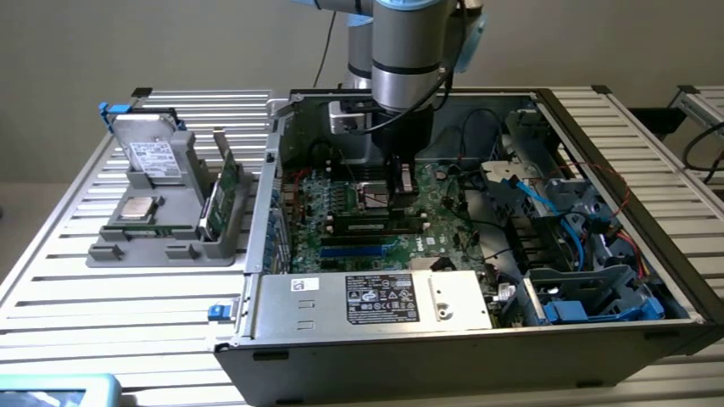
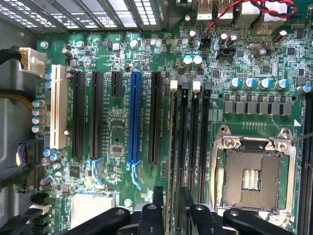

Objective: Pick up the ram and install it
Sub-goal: 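Insert the ram into the slot, then press down the ram until it locks into place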

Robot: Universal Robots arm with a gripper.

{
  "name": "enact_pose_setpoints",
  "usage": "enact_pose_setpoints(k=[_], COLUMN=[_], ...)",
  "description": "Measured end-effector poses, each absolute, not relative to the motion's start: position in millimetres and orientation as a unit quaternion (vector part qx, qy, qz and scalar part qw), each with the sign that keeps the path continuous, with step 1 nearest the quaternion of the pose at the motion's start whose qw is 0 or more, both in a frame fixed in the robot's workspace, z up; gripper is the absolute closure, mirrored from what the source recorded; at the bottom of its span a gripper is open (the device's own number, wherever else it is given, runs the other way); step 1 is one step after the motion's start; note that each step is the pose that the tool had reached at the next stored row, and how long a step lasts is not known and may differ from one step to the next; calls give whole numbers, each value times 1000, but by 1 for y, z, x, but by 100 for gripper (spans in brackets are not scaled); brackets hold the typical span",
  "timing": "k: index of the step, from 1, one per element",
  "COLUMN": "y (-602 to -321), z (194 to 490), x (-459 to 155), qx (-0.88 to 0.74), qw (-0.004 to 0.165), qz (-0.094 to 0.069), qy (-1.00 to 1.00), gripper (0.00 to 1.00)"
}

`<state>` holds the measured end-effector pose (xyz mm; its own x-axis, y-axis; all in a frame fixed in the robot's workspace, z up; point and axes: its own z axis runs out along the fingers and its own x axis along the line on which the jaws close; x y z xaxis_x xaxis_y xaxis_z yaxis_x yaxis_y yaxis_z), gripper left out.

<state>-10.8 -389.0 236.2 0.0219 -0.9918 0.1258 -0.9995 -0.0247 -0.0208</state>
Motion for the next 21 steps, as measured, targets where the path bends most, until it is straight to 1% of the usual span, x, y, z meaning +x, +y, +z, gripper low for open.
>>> enact_pose_setpoints(k=[6,9,18,19,21], y=[-389,-389,-389,-389,-389], z=[248,248,248,248,248], x=[0,4,4,4,4], qx=[714,715,715,715,715], qw=[42,51,51,51,51], qz=[47,38,37,37,37], qy=[-697,-697,-696,-696,-696], gripper=[73,73,73,75,87])
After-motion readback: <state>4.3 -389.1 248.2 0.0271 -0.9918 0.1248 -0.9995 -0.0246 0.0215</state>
